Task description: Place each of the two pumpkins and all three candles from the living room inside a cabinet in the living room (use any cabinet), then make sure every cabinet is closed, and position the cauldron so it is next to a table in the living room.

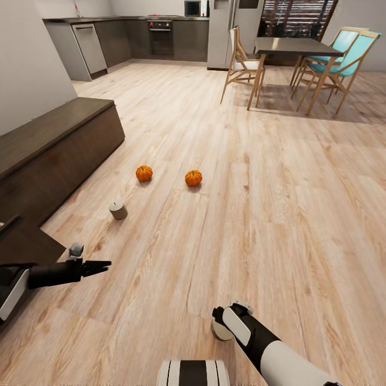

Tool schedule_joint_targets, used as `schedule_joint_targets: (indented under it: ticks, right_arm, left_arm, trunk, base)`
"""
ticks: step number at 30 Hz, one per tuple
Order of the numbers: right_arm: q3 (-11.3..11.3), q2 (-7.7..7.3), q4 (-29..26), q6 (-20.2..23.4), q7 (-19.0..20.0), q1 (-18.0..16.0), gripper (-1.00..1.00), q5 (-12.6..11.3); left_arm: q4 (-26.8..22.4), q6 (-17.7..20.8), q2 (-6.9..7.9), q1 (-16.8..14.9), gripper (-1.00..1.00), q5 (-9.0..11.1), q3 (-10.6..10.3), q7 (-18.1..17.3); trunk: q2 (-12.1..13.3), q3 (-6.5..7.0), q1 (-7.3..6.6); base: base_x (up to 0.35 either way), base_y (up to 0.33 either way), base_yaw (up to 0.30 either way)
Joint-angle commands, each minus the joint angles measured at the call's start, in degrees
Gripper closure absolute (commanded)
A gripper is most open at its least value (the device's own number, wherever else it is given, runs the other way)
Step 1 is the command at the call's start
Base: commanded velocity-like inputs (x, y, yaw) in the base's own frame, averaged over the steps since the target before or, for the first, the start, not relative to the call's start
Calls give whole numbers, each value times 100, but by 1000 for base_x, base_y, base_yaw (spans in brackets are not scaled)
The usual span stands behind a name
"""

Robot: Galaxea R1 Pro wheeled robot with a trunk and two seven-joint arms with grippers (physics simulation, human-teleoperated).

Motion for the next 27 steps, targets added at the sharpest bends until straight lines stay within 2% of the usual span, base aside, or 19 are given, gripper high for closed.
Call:
schedule_joint_targets:
  ticks: [1,3,6,11,19,21,24,27]
  right_arm:
    - [35,-5,-8,-47,-40,-4,-100,-24]
    - [36,-3,-8,-167,-40,-4,-100,-21]
    - [41,3,-7,-214,-40,-4,-100,-20]
    - [44,12,-7,-229,-27,-4,-100,-20]
    - [44,23,-7,-362,-18,-4,-100,-10]
    - [44,27,-6,-496,-16,-4,-100,66]
    - [40,46,-1,-586,-14,-4,-100,334]
    - [43,54,1,-609,-12,-4,-100,416]
  left_arm:
    - [0,43,2,-2,-100,1,-6,-143]
    - [1,37,2,-2,-100,-56,-19,-465]
    - [7,36,2,-2,-100,-75,-23,-569]
    - [8,36,2,-2,-100,-79,-31,-601]
    - [8,40,2,-2,-100,-72,-33,-618]
    - [8,40,2,-2,-100,-70,-33,-619]
    - [8,42,2,-2,-100,-64,-33,-620]
    - [3,42,2,-2,-100,-63,-33,-620]
  trunk:
    - [-3,-27,1]
    - [-3,-27,1]
    - [-3,-27,1]
    - [-3,-27,1]
    - [-14,-204,22]
    - [-14,-204,22]
    - [-14,-204,22]
    - [-14,-204,22]
  base:
    - [0,0,0]
    - [0,0,0]
    - [0,0,0]
    - [0,0,0]
    - [0,0,0]
    - [0,0,0]
    - [0,0,0]
    - [0,0,0]
